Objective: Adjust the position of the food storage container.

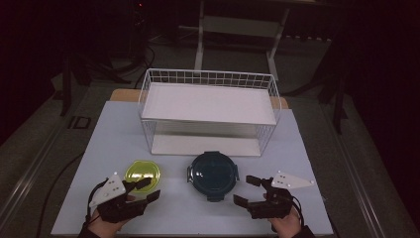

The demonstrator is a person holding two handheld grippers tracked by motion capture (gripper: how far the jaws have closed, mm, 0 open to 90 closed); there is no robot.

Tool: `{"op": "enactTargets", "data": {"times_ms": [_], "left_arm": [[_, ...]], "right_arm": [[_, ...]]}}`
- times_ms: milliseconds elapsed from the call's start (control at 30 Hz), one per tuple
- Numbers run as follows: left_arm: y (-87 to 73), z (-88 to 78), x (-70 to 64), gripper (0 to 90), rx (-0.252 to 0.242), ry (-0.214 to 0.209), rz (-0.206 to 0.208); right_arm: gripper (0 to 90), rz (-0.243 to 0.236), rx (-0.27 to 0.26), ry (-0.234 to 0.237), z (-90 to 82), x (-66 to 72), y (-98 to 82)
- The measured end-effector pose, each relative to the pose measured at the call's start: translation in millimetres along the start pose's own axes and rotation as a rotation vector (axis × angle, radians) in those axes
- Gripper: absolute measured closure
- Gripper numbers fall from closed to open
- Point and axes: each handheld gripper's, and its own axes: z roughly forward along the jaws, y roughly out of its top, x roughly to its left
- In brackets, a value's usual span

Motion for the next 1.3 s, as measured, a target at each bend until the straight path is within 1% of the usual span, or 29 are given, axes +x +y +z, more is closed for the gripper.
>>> {"op": "enactTargets", "data": {"times_ms": [33, 100, 167, 233, 267, 300, 333, 400, 467, 500, 567, 600, 667, 733, 800, 867, 933, 967, 1067, 1200, 1233, 1300], "left_arm": [[0.1, 3.2, 0.2, 57.8, 0.018, -0.003, -0.009], [0.7, 10.2, 0.0, 62.1, 0.075, 0.017, -0.013], [0.6, 14.9, -0.9, 73.1, 0.106, 0.026, -0.006], [0.5, 20.5, -1.6, 80.4, 0.137, 0.029, -0.018], [0.5, 23.0, -2.1, 84.6, 0.155, 0.039, -0.016], [0.3, 26.6, -2.0, 86.9, 0.176, 0.045, -0.025], [0.0, 28.5, -1.8, 87.8, 0.183, 0.049, -0.029], [-0.7, 33.1, -0.9, 88.3, 0.2, 0.07, -0.036], [-1.5, 36.4, 2.5, 88.5, 0.217, 0.085, -0.057], [-2.1, 37.4, 3.8, 88.5, 0.223, 0.096, -0.061], [-3.3, 37.8, 6.5, 88.6, 0.224, 0.101, -0.076], [-3.7, 37.6, 7.3, 88.7, 0.226, 0.108, -0.073], [-4.7, 36.8, 9.3, 88.6, 0.22, 0.111, -0.084], [-5.8, 36.0, 11.1, 88.7, 0.225, 0.123, -0.083], [-6.7, 34.3, 13.6, 88.8, 0.218, 0.132, -0.091], [-7.3, 31.7, 16.3, 88.7, 0.223, 0.161, -0.073], [-8.3, 28.8, 18.9, 88.7, 0.222, 0.192, -0.069], [-8.3, 28.8, 18.9, 88.7, 0.222, 0.192, -0.069], [-10.4, 22.3, 26.6, 88.7, 0.216, 0.224, -0.086], [-12.3, 16.8, 36.2, 88.6, 0.201, 0.245, -0.124], [-12.7, 16.3, 37.8, 88.6, 0.198, 0.242, -0.129], [-12.5, 15.3, 39.5, 88.6, 0.199, 0.255, -0.132]], "right_arm": [[13.5, 0.004, 0.007, -0.008, -0.8, -0.4, 0.8], [13.6, -0.003, 0.0, -0.014, -2.1, 0.3, 0.9], [14.1, 0.001, -0.009, -0.015, -3.6, 0.1, 1.5], [14.2, 0.006, -0.019, -0.016, -4.7, -0.4, 1.9], [14.3, 0.006, -0.023, -0.019, -5.5, -0.5, 2.2], [14.3, 0.006, -0.029, -0.024, -6.4, -0.6, 2.4], [14.3, 0.007, -0.034, -0.027, -7.3, -1.1, 2.6], [14.6, 0.006, -0.04, -0.031, -8.3, -2.0, 2.8], [14.7, 0.008, -0.043, -0.038, -9.2, -2.3, 2.7], [14.9, 0.008, -0.045, -0.044, -9.6, -2.4, 2.6], [14.9, 0.013, -0.047, -0.048, -10.4, -2.8, 2.4], [14.9, 0.013, -0.048, -0.049, -10.6, -3.2, 2.4], [14.9, 0.017, -0.049, -0.05, -11.0, -4.1, 2.2], [14.9, 0.02, -0.047, -0.051, -10.6, -4.6, 1.9], [14.8, 0.021, -0.035, -0.048, -10.0, -5.1, 1.3], [14.9, 0.018, -0.028, -0.052, -9.5, -5.2, 0.6], [14.9, 0.02, -0.025, -0.048, -9.2, -6.0, -0.2], [14.9, 0.023, -0.024, -0.049, -9.1, -6.2, -0.5], [14.8, 0.027, -0.021, -0.048, -8.8, -6.4, -1.8], [14.9, 0.029, -0.019, -0.05, -9.1, -7.3, -2.8], [14.8, 0.028, -0.017, -0.047, -9.7, -8.1, -2.5], [14.9, 0.024, -0.027, -0.05, -10.2, -8.8, -2.3]]}}
